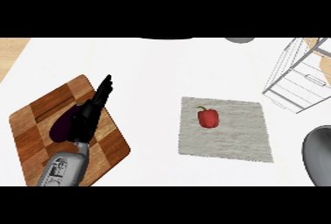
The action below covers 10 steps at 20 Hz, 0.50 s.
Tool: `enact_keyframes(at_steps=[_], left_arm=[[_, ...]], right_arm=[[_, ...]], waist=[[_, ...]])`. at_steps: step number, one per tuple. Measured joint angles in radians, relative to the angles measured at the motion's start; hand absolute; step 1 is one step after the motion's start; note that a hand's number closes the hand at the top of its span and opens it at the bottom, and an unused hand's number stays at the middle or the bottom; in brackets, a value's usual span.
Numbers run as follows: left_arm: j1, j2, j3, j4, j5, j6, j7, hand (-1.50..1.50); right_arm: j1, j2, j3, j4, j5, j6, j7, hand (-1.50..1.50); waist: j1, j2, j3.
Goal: Pick the can from the placemat and place it in the tiered shelf
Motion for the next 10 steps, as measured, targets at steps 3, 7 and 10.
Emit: enact_keyframes(at_steps=[3,7,10], left_arm=[[-0.001,-0.008,-0.004,-0.006,-0.007,0.003,0.008,0.00],[0.012,0.000,0.001,-0.021,-0.004,-0.009,0.013,0.00],[0.017,-0.001,0.004,-0.035,-0.003,-0.011,0.028,0.00]], right_arm=[[-0.047,0.038,0.031,0.027,0.058,-0.048,-0.022,1.50],[-0.070,0.107,0.064,0.032,0.138,-0.154,-0.103,1.50],[-0.107,0.162,0.078,0.066,0.173,-0.197,-0.145,1.50]], waist=[[-0.003,-0.001,0.000],[-0.005,-0.002,0.000],[-0.006,-0.002,0.000]])
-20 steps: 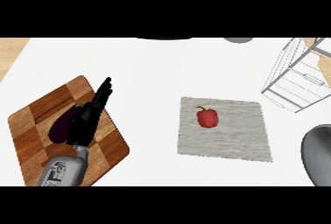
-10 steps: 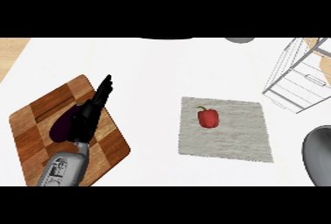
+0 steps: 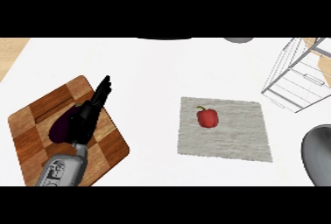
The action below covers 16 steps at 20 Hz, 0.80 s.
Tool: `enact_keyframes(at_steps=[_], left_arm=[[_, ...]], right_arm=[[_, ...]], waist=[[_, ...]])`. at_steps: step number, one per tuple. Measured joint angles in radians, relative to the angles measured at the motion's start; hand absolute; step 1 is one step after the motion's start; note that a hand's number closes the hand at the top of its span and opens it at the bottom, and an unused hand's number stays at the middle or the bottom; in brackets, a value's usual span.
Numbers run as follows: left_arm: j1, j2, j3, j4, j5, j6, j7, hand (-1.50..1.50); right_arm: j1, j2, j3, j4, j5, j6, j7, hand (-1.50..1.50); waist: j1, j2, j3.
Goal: Pick the can from the placemat and place it in the tiered shelf
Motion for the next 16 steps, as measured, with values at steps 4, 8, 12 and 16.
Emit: enact_keyframes(at_steps=[4,8,12,16], left_arm=[[0.007,0.001,0.003,-0.002,0.002,-0.008,-0.006,0.00],[0.000,0.002,0.005,-0.020,0.005,-0.013,0.013,0.00],[0.001,-0.006,0.001,-0.020,-0.007,-0.006,0.013,0.00],[-0.006,-0.005,0.007,-0.012,-0.003,-0.016,0.009,0.00]], right_arm=[[-0.053,0.054,-0.002,0.082,0.009,-0.004,-0.001,1.50],[-0.136,0.085,-0.027,0.183,-0.044,0.081,0.038,1.50],[-0.201,0.102,-0.031,0.286,-0.032,0.102,0.016,1.50],[-0.247,0.111,-0.035,0.372,-0.011,0.094,-0.015,1.50]], waist=[[0.001,0.000,0.000],[0.010,0.002,0.000],[0.009,0.004,0.001],[0.009,0.003,-0.001]])
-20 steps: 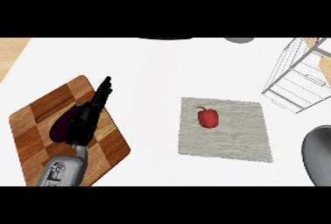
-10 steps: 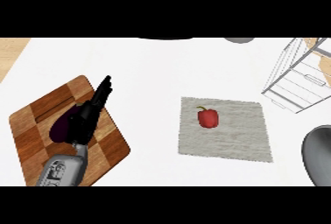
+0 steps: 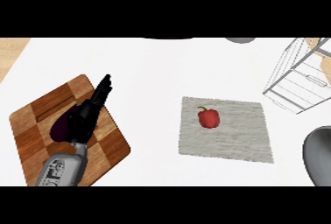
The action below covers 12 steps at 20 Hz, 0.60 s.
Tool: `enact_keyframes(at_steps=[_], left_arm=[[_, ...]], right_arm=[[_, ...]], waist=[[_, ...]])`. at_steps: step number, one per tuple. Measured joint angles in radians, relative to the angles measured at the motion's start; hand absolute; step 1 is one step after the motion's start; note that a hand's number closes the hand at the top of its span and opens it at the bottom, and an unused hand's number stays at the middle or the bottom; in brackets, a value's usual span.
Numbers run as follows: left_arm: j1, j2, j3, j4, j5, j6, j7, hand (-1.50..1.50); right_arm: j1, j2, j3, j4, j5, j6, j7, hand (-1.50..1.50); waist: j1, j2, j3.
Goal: Pick the can from the placemat and place it in the tiered shelf
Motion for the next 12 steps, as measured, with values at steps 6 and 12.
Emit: enact_keyframes(at_steps=[6,12], left_arm=[[0.000,-0.005,-0.004,0.008,-0.004,-0.005,-0.013,0.00],[-0.006,-0.022,-0.015,0.018,-0.020,0.007,-0.020,0.00]], right_arm=[[-0.020,-0.031,0.030,0.077,0.093,-0.151,-0.002,-1.50],[-0.053,-0.046,0.025,0.178,0.134,-0.205,-0.002,-1.50]], waist=[[0.011,0.004,-0.001],[0.014,0.008,0.000]])
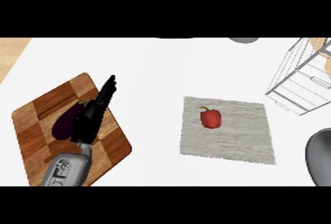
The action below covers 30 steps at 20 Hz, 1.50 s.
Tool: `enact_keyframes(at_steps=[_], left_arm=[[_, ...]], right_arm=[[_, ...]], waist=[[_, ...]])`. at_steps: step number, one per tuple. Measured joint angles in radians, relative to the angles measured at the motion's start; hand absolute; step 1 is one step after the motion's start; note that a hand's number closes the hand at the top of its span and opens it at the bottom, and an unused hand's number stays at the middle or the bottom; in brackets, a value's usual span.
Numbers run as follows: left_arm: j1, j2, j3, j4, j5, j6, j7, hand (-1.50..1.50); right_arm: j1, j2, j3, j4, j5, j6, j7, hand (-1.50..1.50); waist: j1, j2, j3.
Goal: Pick the can from the placemat and place it in the tiered shelf
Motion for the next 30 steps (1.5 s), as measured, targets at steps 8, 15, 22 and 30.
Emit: enact_keyframes(at_steps=[8,15,22,30], left_arm=[[-0.009,0.011,0.017,-0.012,0.010,-0.011,0.015,0.00],[0.011,0.002,0.001,-0.038,0.000,-0.008,0.024,0.00],[0.005,0.002,0.001,-0.040,0.000,-0.013,0.027,0.00],[-0.006,-0.005,0.001,-0.035,-0.001,-0.010,0.017,0.00]], right_arm=[[-0.070,-0.021,-0.050,0.085,-0.037,0.130,0.057,-1.50],[-0.095,-0.063,-0.084,0.123,-0.066,0.258,0.086,-1.50],[-0.198,-0.143,-0.204,0.208,-0.181,0.323,0.281,-1.50],[-0.188,-0.291,-0.242,0.253,-0.215,0.353,0.468,-1.50]], waist=[[0.000,0.000,0.002],[0.005,0.003,0.004],[0.011,0.006,0.004],[0.016,0.020,0.007]])
